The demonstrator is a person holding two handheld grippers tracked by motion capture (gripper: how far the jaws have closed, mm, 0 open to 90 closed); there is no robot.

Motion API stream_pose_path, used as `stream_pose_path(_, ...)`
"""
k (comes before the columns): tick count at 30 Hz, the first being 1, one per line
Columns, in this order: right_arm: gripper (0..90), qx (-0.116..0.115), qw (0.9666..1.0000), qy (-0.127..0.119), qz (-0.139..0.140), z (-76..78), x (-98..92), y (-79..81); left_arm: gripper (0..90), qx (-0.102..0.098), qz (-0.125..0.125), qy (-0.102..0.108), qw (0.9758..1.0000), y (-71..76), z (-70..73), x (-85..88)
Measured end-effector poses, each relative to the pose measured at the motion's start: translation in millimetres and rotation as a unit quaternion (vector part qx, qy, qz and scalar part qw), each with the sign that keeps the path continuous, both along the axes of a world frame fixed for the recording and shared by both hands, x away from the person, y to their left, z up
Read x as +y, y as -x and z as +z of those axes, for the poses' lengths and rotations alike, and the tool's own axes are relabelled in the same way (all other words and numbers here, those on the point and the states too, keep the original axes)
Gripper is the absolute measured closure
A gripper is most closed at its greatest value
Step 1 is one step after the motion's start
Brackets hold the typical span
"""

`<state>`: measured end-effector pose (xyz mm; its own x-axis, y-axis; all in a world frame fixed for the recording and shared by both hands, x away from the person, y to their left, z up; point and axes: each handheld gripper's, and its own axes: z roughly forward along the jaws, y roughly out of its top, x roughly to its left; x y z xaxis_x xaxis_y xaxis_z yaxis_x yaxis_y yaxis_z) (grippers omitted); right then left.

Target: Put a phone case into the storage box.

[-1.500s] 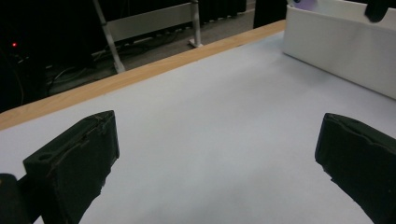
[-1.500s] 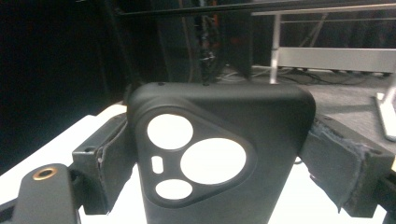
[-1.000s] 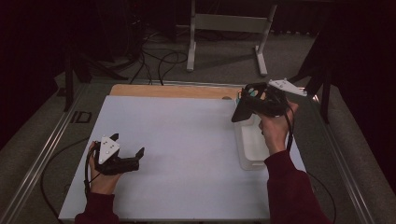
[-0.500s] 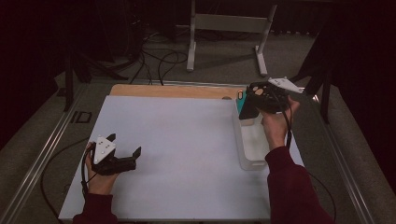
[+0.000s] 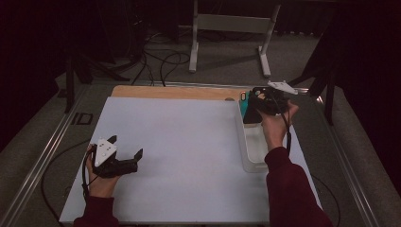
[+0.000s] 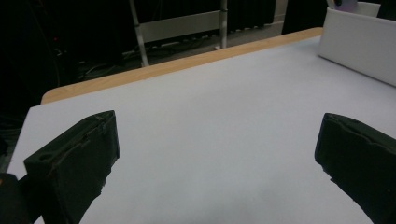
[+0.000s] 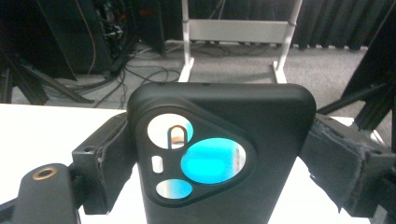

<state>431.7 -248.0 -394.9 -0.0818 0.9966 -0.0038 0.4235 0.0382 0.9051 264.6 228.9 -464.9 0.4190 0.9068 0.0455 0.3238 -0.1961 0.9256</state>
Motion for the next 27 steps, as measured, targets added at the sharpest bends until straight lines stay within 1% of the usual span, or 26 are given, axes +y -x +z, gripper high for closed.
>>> stream_pose_path(3, 13.9, 0.006, 1.0000, 0.001, -0.002, -5.9, 0.8, -3.3, 0.2, -0.001, 0.001, 0.003, 1.0000, 0.4, 0.4, 0.7)
stream_pose_path(7, 13.7, 0.012, 0.9999, -0.005, -0.002, -11.9, 1.0, -8.6, 0.4, 0.000, -0.002, 0.002, 1.0000, 0.2, 0.4, -0.8)
stream_pose_path(11, 13.5, 0.019, 0.9998, 0.005, -0.008, -19.0, 3.6, -14.5, 0.4, 0.000, -0.003, 0.001, 1.0000, 0.0, 0.4, -1.9)
stream_pose_path(15, 13.3, 0.026, 0.9994, 0.007, -0.021, -26.4, 4.5, -20.8, 0.6, 0.000, -0.003, 0.002, 1.0000, 0.2, 0.6, -1.2)
stream_pose_path(20, 13.1, 0.040, 0.9988, 0.013, -0.023, -34.4, 6.6, -28.2, 0.6, 0.000, -0.003, 0.004, 1.0000, -0.1, 0.7, -0.7)
stream_pose_path(23, 13.0, 0.057, 0.9979, 0.027, -0.015, -40.1, 9.5, -32.6, 0.7, 0.000, -0.005, 0.003, 1.0000, 0.0, 0.7, -0.7)
stream_pose_path(27, 12.9, 0.055, 0.9979, 0.030, -0.017, -42.8, 11.5, -35.4, 0.8, -0.001, -0.004, 0.007, 1.0000, 0.3, 1.1, -0.5)
